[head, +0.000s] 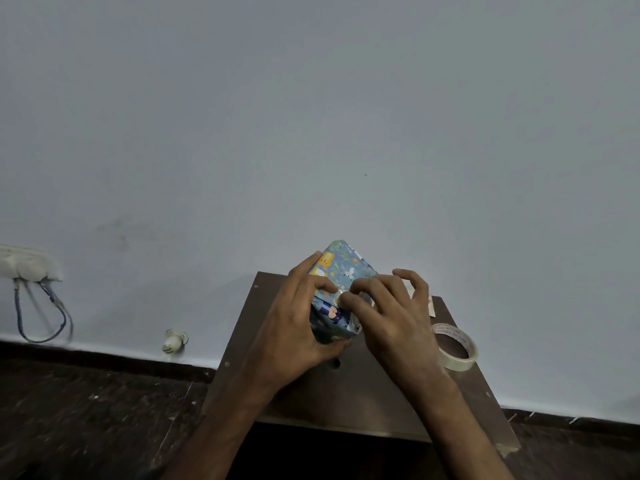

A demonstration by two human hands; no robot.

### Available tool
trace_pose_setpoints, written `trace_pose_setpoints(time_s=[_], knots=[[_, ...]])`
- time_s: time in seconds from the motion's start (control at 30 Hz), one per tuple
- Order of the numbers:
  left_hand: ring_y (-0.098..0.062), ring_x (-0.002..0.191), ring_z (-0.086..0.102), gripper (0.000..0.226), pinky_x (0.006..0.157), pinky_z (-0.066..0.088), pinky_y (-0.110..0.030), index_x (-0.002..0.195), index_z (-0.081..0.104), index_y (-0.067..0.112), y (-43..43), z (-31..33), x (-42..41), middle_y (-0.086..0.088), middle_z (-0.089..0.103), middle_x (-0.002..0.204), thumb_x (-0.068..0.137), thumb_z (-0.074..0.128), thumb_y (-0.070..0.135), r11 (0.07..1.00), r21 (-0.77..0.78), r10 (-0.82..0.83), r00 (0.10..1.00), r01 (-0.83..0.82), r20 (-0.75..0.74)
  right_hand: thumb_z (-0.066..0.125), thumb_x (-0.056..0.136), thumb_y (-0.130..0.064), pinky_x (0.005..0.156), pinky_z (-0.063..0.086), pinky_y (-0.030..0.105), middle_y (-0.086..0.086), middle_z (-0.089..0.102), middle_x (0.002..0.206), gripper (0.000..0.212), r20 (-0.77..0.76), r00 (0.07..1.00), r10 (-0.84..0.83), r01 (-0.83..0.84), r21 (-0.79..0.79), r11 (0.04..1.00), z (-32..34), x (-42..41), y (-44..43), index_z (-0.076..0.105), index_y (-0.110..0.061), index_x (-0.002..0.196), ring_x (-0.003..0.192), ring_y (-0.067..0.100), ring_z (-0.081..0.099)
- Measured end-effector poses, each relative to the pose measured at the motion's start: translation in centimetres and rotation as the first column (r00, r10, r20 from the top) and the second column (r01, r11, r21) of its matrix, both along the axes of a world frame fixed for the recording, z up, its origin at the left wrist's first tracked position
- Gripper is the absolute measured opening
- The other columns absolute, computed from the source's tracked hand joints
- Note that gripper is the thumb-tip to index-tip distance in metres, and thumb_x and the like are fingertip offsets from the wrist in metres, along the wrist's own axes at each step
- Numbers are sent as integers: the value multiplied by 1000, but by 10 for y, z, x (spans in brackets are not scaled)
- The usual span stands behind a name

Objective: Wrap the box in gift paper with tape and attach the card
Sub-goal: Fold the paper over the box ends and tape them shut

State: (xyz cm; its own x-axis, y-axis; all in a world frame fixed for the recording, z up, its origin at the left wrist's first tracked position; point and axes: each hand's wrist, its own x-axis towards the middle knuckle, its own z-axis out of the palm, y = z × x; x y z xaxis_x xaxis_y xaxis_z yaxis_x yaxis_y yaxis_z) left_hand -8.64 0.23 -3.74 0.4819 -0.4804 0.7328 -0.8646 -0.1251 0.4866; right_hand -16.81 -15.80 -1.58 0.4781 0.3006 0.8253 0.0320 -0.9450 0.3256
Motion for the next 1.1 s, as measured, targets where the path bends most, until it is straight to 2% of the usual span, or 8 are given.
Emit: trace_pose_setpoints(time_s=[0.2,0.33,0.47,0.6,0.83,0.9,1.0,1.1], knots=[[-2,139,41,67,101,35,-8,116,57,16,1,-4,7,-3,41,150,60,93,25,996,-89,-31,997,24,-74,68,88,-25,87,35,44,-6,65,118,21,-195,980,36,-18,92,996,3,0,-5,72,-33,107,101,21,53],[-10,142,40,66,104,44,-21,118,56,16,3,-6,13,-1,38,153,64,90,34,996,-90,-29,999,25,-43,38,101,-53,97,32,44,-11,49,141,37,-409,904,123,-6,275,961,0,-11,-10,65,-42,123,122,21,44],[-12,144,37,69,106,42,-20,117,55,16,-1,-7,12,-1,37,153,61,94,28,996,-82,-32,999,29,-27,39,103,-45,104,31,45,-11,49,142,39,-206,951,230,-92,522,848,12,-19,-14,74,-28,108,129,13,41],[-10,143,38,68,107,39,-18,116,57,14,-3,-8,13,-6,40,150,60,95,20,991,-135,-26,999,21,-35,19,104,-52,117,19,46,-12,10,166,56,-406,890,207,-12,433,901,2,-12,-2,31,-30,154,153,17,5],[-13,143,40,69,101,49,-33,116,56,17,1,-14,14,3,36,157,58,93,26,999,-50,-6,1000,7,16,-1,89,-76,122,1,53,-24,-29,158,62,-497,804,325,150,699,699,-29,-7,-10,-7,-59,149,147,8,-29],[-15,144,39,68,105,45,-33,115,56,16,-1,-11,12,1,36,157,60,94,25,998,-61,-33,998,35,45,10,93,-73,123,11,43,-30,-10,161,59,-375,807,457,110,855,507,-27,-6,-13,-4,-59,149,151,4,-9],[-22,145,37,67,112,37,-52,116,51,21,-2,-10,13,-5,36,157,62,92,18,998,-23,-48,989,51,142,39,91,-73,97,51,29,-30,50,134,63,5,781,625,88,989,-117,-24,-2,-17,11,-64,146,124,4,53],[-24,148,33,66,117,24,-61,118,49,22,-5,-7,8,-7,36,157,66,89,18,997,61,-65,957,50,282,53,90,-64,92,52,62,-2,61,137,67,167,676,717,166,914,-370,-17,-7,-15,36,-36,148,117,31,65]])
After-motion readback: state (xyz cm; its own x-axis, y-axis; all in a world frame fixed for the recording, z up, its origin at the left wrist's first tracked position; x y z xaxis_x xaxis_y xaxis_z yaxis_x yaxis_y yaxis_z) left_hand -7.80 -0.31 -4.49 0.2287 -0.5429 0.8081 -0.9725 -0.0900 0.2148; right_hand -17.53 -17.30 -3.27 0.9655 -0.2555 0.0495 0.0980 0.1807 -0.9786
